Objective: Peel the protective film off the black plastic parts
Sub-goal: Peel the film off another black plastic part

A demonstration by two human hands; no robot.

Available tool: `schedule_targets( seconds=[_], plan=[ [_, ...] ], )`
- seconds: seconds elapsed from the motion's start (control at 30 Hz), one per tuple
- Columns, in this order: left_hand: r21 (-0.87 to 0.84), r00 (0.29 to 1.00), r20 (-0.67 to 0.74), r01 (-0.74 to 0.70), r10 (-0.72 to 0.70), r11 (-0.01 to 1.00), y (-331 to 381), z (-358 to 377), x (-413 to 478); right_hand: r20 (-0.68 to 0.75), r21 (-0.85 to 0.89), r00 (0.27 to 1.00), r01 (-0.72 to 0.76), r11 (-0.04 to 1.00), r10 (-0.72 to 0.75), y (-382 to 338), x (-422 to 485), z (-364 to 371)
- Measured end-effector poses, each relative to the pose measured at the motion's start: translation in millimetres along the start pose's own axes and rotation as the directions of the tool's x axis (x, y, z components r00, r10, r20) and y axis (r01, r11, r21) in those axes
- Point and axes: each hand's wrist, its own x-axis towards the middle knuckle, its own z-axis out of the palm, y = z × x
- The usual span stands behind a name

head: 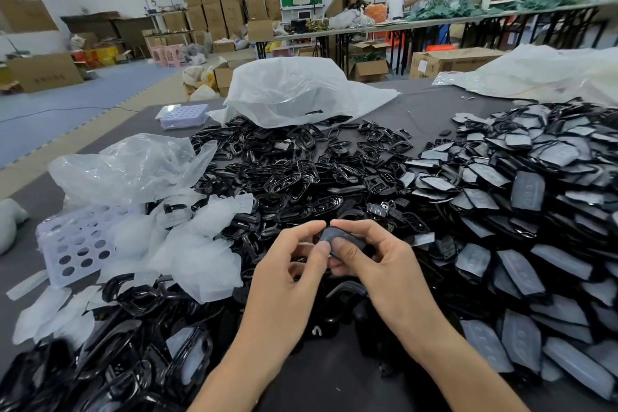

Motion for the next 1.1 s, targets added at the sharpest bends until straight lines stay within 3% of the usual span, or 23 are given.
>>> schedule_targets(
  seconds=[0.2, 0.37, 0.57, 0.8, 1.1],
  plan=[
    [-0.129, 0.996, 0.049, 0.087, -0.081, 0.988, -0.8, -6.8, 5.8, 0.075, -0.016, 0.997, 0.002, 1.000, -0.001, -3.1, 0.2, -1.5],
    [-0.165, 0.997, 0.008, 0.081, -0.081, 0.983, -2.2, -5.8, 5.9, 0.001, 0.138, 0.999, -0.052, 0.989, 0.052, -4.3, 1.4, -0.9],
    [-0.180, 0.996, -0.021, 0.082, -0.088, 0.980, -3.7, -5.6, 5.4, 0.036, 0.252, 0.989, -0.145, 0.957, 0.140, -3.9, 2.2, -1.3],
    [-0.093, 1.000, 0.007, 0.027, -0.026, 0.995, -4.8, -4.4, 2.2, 0.056, 0.259, 0.982, -0.187, 0.948, 0.178, -3.3, 3.7, -0.4],
    [0.033, 0.989, 0.079, -0.130, 0.127, 0.991, -4.2, -5.0, -2.5, 0.086, 0.118, 0.983, -0.169, 0.978, 0.160, -5.8, 2.2, -5.2]
  ],
)
